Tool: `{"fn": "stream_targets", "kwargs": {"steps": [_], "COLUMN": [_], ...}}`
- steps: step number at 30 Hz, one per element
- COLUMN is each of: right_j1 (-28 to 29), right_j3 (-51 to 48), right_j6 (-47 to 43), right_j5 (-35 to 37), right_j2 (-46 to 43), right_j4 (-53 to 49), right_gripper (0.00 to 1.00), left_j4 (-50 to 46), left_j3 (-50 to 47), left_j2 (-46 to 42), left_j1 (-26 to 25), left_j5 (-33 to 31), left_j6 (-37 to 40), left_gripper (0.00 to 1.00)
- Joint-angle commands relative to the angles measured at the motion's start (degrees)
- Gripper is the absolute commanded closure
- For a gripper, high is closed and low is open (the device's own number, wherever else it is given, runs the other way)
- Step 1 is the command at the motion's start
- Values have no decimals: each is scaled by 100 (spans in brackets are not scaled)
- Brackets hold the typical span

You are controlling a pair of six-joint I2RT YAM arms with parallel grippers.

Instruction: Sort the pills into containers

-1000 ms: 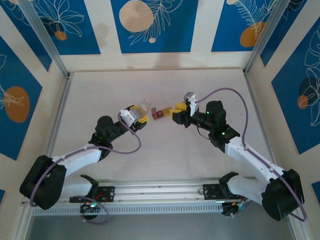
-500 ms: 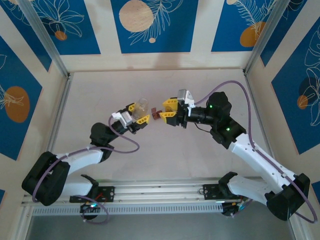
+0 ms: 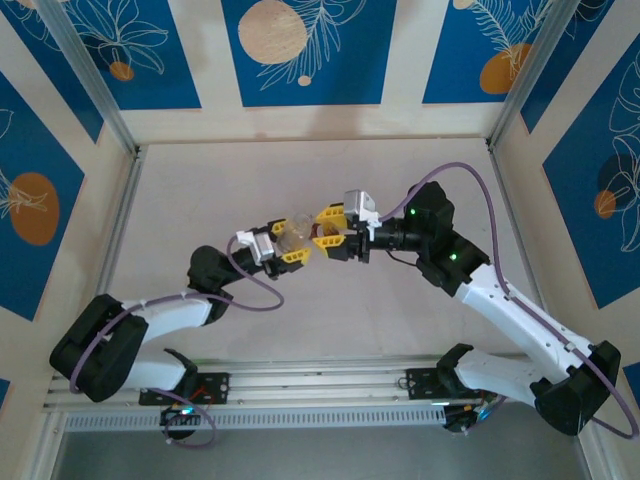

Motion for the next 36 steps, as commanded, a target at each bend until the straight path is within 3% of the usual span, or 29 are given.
{"fn": "stream_targets", "kwargs": {"steps": [1,19,36], "right_j1": [67,120,321], "right_j3": [140,325,761], "right_j6": [-283,-563,-1416], "right_j5": [-207,-806,-1453], "right_j2": [34,451,785], "right_j4": [-73,-70,-1375], "right_gripper": [100,100,100], "left_j4": [347,252,242], "left_j3": [48,410,601], "left_j2": [72,20,38], "left_j1": [-112,-287,-346], "left_j5": [449,1265,1436], "left_j6": [-183,-603,-788], "left_gripper": [100,100,100]}}
